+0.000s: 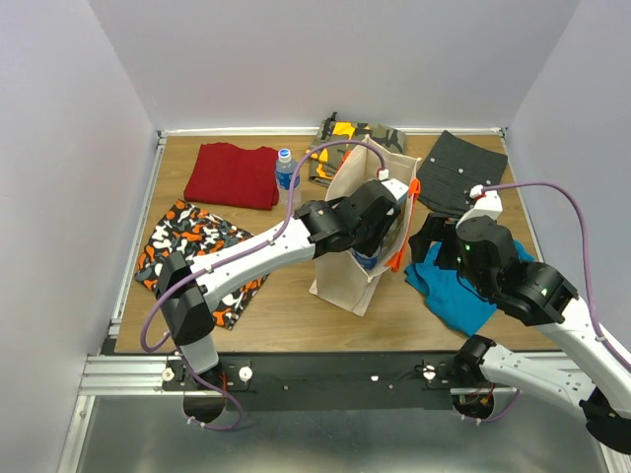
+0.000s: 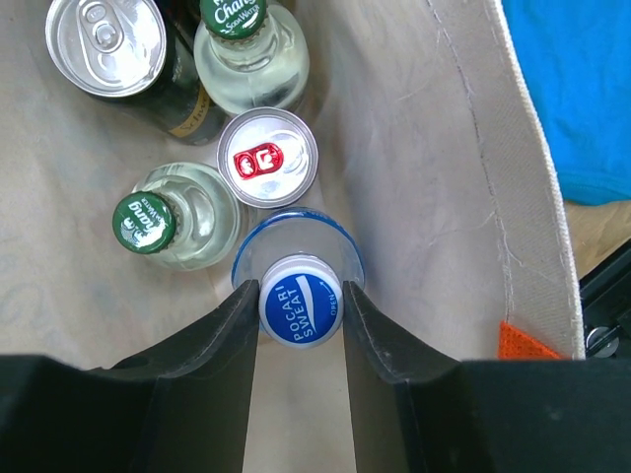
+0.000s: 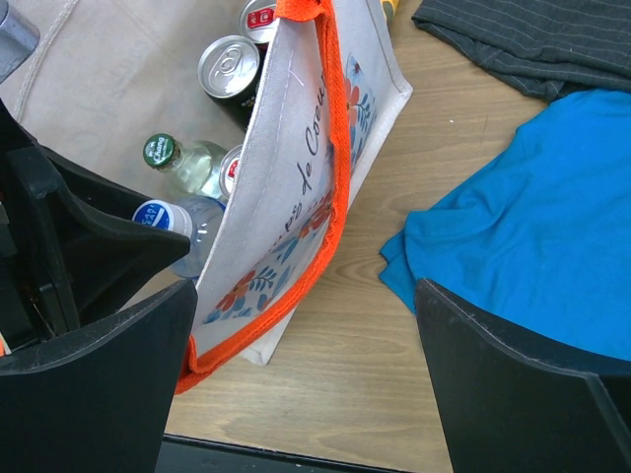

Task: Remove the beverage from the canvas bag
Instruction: Take out the drink from the canvas bag.

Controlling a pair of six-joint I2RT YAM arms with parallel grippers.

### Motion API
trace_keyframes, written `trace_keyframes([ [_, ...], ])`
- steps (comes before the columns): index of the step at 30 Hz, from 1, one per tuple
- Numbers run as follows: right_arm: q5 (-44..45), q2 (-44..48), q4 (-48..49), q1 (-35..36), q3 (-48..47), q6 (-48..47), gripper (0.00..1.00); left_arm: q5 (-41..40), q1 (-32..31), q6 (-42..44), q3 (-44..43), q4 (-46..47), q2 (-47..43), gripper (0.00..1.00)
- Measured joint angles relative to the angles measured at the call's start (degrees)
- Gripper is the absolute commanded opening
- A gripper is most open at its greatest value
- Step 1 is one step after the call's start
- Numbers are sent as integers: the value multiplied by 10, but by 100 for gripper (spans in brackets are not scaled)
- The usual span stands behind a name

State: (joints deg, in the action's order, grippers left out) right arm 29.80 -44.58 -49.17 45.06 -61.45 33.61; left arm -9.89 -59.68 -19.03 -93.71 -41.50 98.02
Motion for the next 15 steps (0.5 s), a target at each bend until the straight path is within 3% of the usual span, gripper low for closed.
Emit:
trace_keyframes([
  [5, 0, 0, 0, 0, 0, 0, 100, 0, 0, 1, -8, 0, 7, 0],
  [15, 0, 0, 0, 0, 0, 0, 100, 0, 0, 3, -10, 0, 9, 0],
])
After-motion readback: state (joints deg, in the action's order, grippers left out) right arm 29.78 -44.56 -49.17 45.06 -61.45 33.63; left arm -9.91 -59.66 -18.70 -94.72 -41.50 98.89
